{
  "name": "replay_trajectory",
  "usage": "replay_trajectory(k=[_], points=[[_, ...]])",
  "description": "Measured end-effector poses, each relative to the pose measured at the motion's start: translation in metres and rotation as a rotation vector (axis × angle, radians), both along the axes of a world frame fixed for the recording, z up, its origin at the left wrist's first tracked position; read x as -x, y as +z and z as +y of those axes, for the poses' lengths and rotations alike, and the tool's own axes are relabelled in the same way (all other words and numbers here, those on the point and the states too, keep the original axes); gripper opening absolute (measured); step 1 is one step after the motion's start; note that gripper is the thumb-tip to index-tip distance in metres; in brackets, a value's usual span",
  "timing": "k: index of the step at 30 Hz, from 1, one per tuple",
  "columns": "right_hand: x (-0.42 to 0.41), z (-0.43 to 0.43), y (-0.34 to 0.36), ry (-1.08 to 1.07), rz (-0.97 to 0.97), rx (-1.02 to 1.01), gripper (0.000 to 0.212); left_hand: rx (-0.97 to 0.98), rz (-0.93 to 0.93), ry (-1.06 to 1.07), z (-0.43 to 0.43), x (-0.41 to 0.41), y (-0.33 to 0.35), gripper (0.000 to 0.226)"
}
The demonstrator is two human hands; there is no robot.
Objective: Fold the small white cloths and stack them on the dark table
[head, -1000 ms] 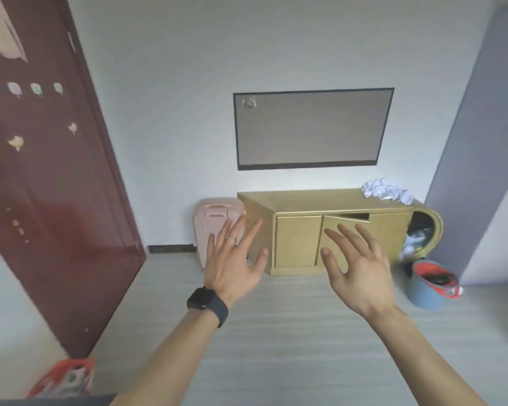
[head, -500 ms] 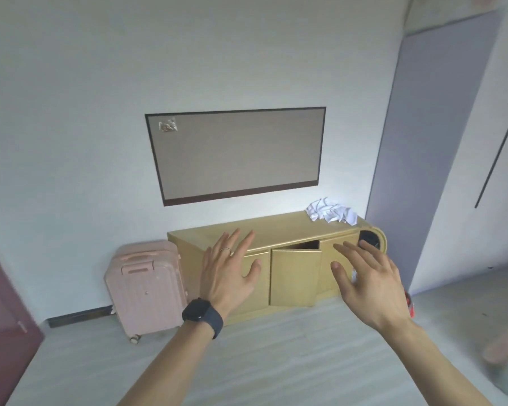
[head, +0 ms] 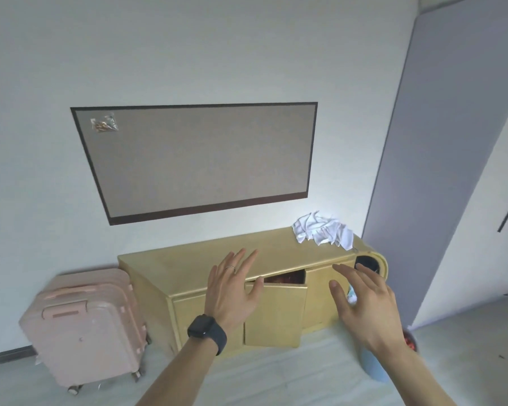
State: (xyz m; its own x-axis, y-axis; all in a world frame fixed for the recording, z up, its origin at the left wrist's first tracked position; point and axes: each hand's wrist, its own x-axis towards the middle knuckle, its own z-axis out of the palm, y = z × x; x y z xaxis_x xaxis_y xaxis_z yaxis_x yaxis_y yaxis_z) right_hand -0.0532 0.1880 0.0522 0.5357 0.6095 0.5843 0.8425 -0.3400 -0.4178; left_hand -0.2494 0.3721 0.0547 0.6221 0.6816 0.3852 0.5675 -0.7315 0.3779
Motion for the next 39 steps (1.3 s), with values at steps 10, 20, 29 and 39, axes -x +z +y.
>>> replay_trajectory(k=[10,20,29,39], points=[[-0.164,0.153,-0.068,0.032,0.092,0.107,0.044,0.108,0.085,0.033,0.149,-0.159,-0.080,0.059],[-0.299,0.299,-0.141,-0.057,0.329,0.292,0.035,0.308,0.272,-0.021,0.308,-0.324,-0.156,0.058],[-0.431,0.410,-0.216,-0.020,0.495,0.534,0.038,0.411,0.438,0.032,0.406,-0.444,-0.222,0.057],[-0.610,0.545,-0.272,0.011,0.543,0.755,0.041,0.588,0.587,0.122,0.497,-0.577,-0.290,0.057]])
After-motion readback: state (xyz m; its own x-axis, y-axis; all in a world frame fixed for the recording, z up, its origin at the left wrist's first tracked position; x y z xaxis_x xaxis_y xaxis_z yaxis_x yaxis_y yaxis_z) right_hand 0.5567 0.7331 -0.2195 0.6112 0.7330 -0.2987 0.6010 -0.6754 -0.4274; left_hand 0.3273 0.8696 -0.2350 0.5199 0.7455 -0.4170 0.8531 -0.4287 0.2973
